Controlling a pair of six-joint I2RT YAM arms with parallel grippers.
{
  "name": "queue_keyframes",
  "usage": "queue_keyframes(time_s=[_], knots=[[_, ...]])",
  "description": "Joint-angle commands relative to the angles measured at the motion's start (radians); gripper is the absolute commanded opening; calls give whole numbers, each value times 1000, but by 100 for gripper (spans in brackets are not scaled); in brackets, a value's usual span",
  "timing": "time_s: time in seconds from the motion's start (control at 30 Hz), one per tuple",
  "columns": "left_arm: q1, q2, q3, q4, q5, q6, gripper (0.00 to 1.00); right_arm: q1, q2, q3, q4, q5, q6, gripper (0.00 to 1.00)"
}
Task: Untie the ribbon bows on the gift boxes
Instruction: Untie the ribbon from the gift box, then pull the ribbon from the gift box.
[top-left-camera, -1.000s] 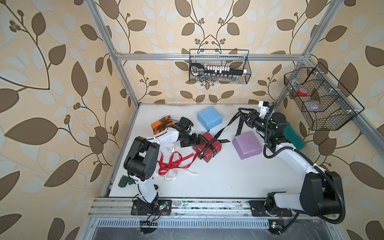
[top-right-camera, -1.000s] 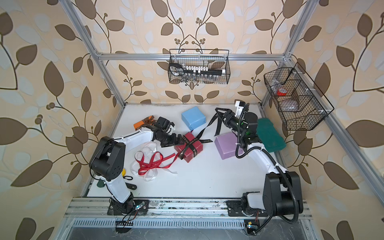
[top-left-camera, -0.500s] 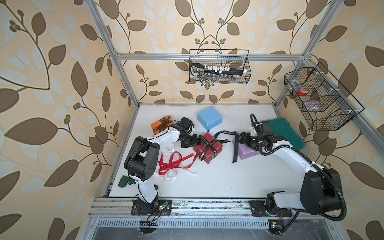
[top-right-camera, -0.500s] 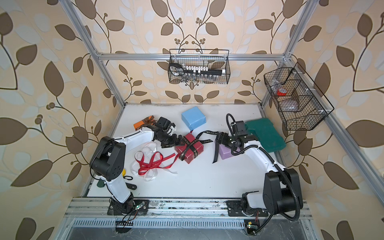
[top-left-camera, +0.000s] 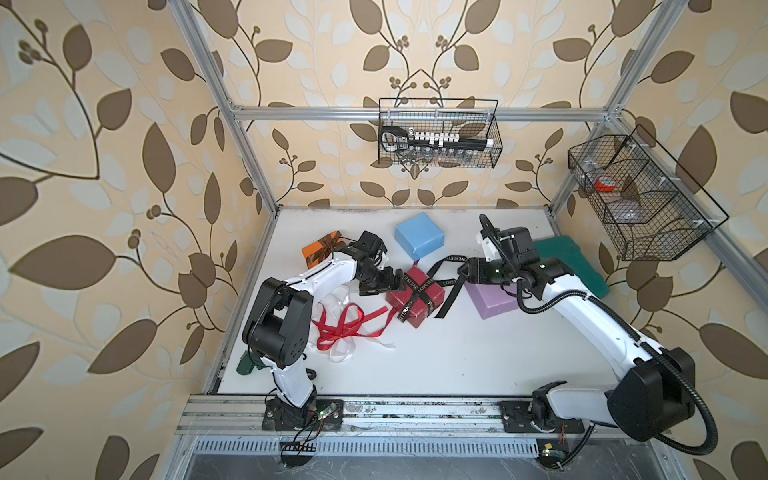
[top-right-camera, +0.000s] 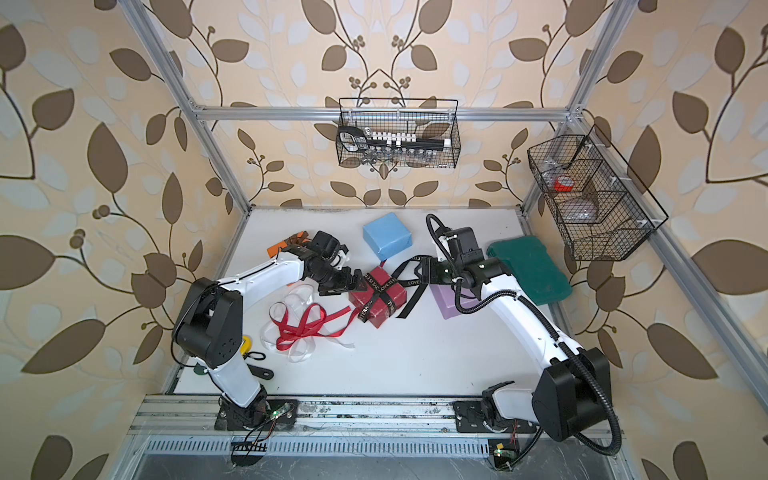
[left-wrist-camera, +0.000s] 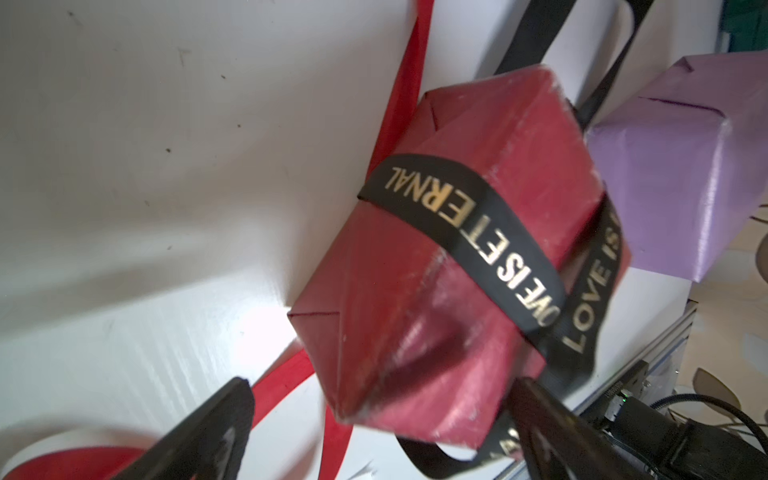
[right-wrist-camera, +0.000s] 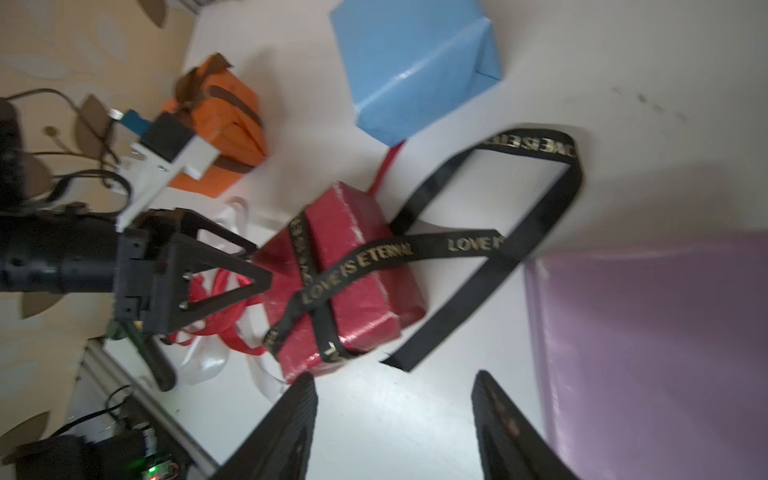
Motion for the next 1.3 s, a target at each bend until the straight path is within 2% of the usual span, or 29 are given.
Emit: queue_keyframes(time_s=[0.0, 0.2, 0.27, 0.3, 0.43, 0.5, 0.57, 0.6, 0.63, 1.03, 1.27], knots=[[-7, -122, -19, -32, -21, 3, 99, 32, 104, 88, 89, -240, -66, 51], [-6, -236, -151, 21, 22, -47, 99, 93, 323, 264, 25, -336, -174, 51], [-6, -271, -210, 70, 53, -75, 95, 108, 392, 325, -16, -337, -204, 50], [-5, -298, -238, 91, 61, -89, 89, 115, 424, 351, -35, -343, -220, 49], [-6, -321, -352, 225, 129, -156, 41, 118, 514, 390, -38, -369, -232, 50], [-7, -310, -385, 280, 153, -182, 25, 119, 549, 408, -54, -374, -241, 50], [-7, -292, -404, 323, 172, -198, 23, 118, 573, 410, -59, -378, -247, 50], [-7, -283, -412, 344, 177, -197, 14, 119, 581, 409, -61, -374, -250, 50], [-7, -274, -416, 353, 165, -199, 0, 118, 590, 405, -62, -370, -252, 50], [-12, -100, -388, 467, 175, -236, 0, 123, 607, 301, -49, -362, -260, 49], [-15, -40, -331, 476, 176, -238, 0, 142, 592, 212, 1, -407, -223, 48]])
